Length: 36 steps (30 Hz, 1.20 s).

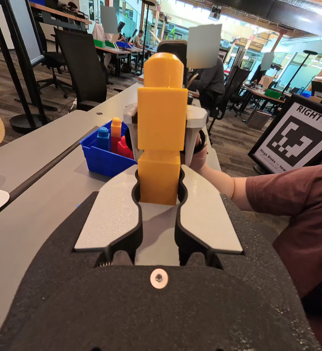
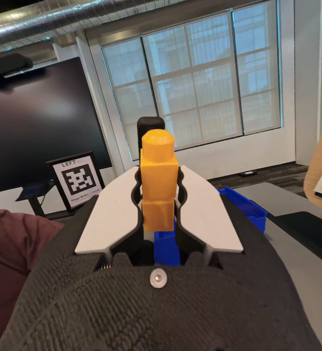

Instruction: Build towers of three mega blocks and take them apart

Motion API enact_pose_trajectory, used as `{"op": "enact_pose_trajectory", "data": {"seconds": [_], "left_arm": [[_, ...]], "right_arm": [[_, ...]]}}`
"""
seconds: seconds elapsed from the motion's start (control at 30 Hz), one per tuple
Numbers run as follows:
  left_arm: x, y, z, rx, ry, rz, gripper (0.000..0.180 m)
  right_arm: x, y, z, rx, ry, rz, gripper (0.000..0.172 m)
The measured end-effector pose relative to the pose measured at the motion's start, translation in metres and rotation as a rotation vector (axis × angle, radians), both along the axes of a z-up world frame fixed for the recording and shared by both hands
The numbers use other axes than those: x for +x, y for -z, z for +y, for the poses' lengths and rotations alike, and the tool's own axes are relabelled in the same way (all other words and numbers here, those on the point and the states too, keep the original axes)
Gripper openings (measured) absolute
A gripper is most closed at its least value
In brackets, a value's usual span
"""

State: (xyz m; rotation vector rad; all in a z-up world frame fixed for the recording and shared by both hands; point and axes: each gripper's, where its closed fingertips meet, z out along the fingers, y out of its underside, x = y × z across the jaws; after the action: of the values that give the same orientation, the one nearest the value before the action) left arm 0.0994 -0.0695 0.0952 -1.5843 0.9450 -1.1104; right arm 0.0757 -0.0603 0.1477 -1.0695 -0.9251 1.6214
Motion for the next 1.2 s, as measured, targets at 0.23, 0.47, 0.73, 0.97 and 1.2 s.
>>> {"op": "enact_pose_trajectory", "data": {"seconds": [0.23, 0.47, 0.73, 0.97, 1.2], "left_arm": [[-0.001, 0.022, 0.000, 0.027, -0.024, 0.191, 0.036], [0.001, 0.030, -0.005, 0.015, 0.013, 0.237, 0.036], [0.004, 0.023, -0.010, -0.034, 0.048, 0.173, 0.036], [0.003, 0.043, -0.018, -0.093, 0.101, 0.301, 0.035], [0.006, 0.043, -0.020, -0.158, 0.145, 0.253, 0.035]], "right_arm": [[-0.007, 0.023, -0.006, 0.047, -0.023, -0.239, 0.037], [-0.004, 0.031, -0.010, 0.070, -0.045, -0.344, 0.036], [-0.010, 0.016, -0.012, -0.020, -0.070, -0.186, 0.036], [-0.007, 0.042, -0.021, 0.078, -0.132, -0.403, 0.036], [-0.008, 0.044, -0.019, 0.052, -0.133, -0.394, 0.036]]}}
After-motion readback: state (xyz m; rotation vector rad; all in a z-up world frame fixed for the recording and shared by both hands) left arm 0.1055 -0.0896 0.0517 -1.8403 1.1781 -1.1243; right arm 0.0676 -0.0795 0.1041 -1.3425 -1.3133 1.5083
